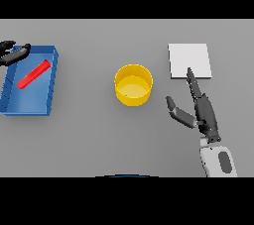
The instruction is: Pick up the red beaker and tilt it to pour out 1 green nut into yellow bowl. Pick up the yellow bowl and place it on the metallic measuring scale.
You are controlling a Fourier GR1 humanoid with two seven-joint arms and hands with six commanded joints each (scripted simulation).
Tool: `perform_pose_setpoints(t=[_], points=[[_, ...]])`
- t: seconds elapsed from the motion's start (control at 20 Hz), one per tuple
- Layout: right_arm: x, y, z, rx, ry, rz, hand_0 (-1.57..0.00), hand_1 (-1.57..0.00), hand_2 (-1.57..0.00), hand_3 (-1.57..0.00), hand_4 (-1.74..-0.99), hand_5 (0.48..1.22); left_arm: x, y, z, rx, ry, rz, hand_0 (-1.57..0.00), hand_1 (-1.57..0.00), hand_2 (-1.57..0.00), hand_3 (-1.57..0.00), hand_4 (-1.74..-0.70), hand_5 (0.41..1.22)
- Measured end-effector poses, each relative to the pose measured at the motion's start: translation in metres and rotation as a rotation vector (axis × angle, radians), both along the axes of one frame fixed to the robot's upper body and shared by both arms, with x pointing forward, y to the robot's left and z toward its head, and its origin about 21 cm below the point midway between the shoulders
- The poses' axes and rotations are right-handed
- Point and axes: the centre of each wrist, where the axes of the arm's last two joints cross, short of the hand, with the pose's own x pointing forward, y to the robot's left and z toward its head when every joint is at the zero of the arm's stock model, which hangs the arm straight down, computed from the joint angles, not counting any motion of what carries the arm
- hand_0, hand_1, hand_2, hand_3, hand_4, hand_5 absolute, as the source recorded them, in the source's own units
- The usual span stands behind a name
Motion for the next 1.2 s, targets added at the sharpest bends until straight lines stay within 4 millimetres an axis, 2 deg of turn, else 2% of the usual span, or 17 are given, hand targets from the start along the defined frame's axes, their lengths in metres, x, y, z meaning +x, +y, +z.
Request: perform_pose_setpoints(t=[0.2,0.25,0.3,0.35,0.45,0.6,0.85,0.95,1.2], points=[[-0.002,0.005,-0.001,-0.017,0.002,-0.011,0.0,0.0,0.0,0.0,-1.144,0.644,0.0,-0.004,0.003,0.044,-0.05,-0.012,-0.08,-0.07,-0.07,-0.07,-0.78,0.631],[0.0,0.005,0.005,-0.019,0.006,-0.017,0.0,0.0,0.0,0.0,-1.131,0.631,0.001,-0.006,0.003,0.04,-0.065,-0.014,-0.06,-0.06,-0.06,-0.06,-0.78,0.633],[0.003,0.007,0.005,-0.075,0.043,-0.034,0.0,0.0,0.0,0.0,-1.115,0.638,0.0,-0.009,0.006,0.023,-0.095,-0.027,-0.05,-0.05,-0.04,-0.05,-0.78,0.635],[0.003,0.008,0.005,-0.105,0.033,-0.009,0.0,0.0,0.0,0.0,-1.087,0.649,0.0,-0.009,0.004,0.006,-0.112,-0.029,-0.04,-0.04,-0.03,-0.04,-0.78,0.644],[0.012,0.009,0.011,-0.175,-0.003,0.09,0.0,0.0,0.0,0.0,-1.088,0.665,0.0,-0.012,0.004,-0.027,-0.142,-0.034,-0.03,-0.02,-0.02,-0.02,-0.79,0.657],[0.032,0.005,0.03,-0.433,-0.01,0.176,0.0,0.0,0.0,0.0,-1.128,0.637,-0.001,-0.015,0.003,-0.047,-0.151,-0.04,-0.01,-0.01,-0.01,-0.01,-0.8,0.673],[0.056,0.021,0.051,-0.795,-0.102,0.372,0.0,0.0,0.0,0.0,-1.152,0.632,-0.006,-0.015,-0.003,-0.073,-0.136,-0.042,0.0,0.0,0.0,0.0,-0.81,0.688],[0.066,0.029,0.055,-0.904,-0.134,0.458,0.0,0.0,0.0,0.0,-1.162,0.637,-0.004,-0.018,0.004,-0.075,-0.147,-0.051,0.0,0.0,0.0,0.0,-0.81,0.689],[0.088,0.05,0.055,-1.092,-0.176,0.619,0.0,0.0,0.0,0.0,-1.153,0.639,-0.008,-0.017,-0.002,-0.07,-0.137,-0.056,0.0,0.0,0.0,0.0,-0.81,0.695]])
